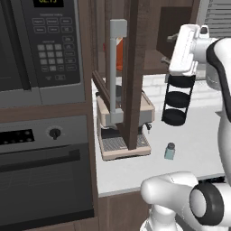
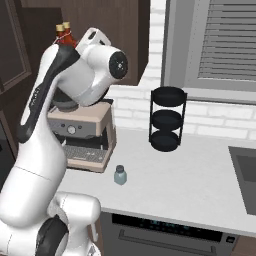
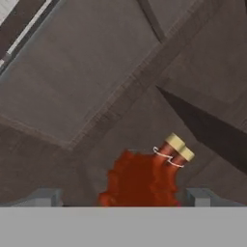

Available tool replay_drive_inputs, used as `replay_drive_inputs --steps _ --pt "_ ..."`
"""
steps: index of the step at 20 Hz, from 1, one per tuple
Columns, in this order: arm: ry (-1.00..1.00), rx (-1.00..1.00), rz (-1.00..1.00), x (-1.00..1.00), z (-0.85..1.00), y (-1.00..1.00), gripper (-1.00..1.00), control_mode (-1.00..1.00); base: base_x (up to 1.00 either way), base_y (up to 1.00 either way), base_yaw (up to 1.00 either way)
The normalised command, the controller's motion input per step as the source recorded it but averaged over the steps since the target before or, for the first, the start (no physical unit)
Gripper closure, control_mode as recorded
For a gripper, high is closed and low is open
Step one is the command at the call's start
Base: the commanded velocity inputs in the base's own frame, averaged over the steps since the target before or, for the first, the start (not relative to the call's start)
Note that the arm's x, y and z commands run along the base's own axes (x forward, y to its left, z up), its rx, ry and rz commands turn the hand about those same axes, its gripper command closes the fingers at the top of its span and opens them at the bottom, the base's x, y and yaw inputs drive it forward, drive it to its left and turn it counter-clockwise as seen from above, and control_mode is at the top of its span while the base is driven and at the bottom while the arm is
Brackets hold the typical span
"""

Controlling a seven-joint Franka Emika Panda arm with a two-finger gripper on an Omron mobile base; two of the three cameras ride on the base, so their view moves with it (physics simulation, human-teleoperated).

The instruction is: Put the shaker and condiment bottle from the counter next to their counterparts in the cabinet.

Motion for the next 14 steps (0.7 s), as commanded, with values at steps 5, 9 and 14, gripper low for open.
replay_drive_inputs --steps 5,9,14 --pt "0.10 -0.07 -0.12 -0.49 -0.69 -0.92 -1.00 -1.00 0.00 0.00 0.00" --pt "0.11 0.07 -0.14 -0.29 -1.00 -0.99 -1.00 -1.00 0.00 0.00 0.00" --pt "0.01 0.08 -0.16 -0.39 -1.00 -0.81 -1.00 -1.00 0.00 0.00 0.00"
